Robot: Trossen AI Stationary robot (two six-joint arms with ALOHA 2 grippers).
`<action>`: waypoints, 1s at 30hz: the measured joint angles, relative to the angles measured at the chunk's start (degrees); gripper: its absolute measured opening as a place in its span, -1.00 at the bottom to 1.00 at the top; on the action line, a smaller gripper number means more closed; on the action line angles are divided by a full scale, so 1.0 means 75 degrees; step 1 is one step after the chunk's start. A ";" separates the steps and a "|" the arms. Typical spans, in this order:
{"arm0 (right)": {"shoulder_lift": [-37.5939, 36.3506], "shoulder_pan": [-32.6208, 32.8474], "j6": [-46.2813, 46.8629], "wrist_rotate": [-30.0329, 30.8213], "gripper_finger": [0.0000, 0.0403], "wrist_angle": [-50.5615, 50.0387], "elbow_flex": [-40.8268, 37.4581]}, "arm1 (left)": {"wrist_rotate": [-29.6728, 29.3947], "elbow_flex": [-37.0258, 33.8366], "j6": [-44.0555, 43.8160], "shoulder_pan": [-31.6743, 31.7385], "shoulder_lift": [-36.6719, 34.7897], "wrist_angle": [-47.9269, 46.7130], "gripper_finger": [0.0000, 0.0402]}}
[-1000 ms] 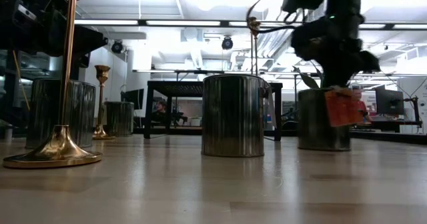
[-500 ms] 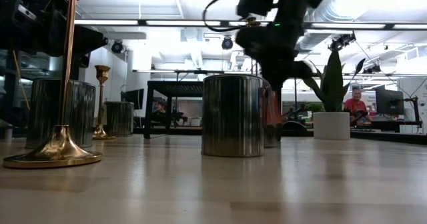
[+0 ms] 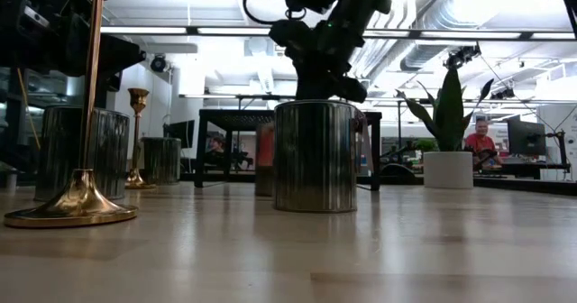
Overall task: Pick & Place candle stick holders
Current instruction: Move the right scented candle to the center of the table, then put the gold candle holder on the shelf
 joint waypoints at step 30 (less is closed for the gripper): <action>-0.5436 0.0638 -0.0842 0.0779 -0.46 0.2961 -0.5524 | 0.0000 0.0000 -0.0001 -0.0001 0.0000 0.0001 -0.64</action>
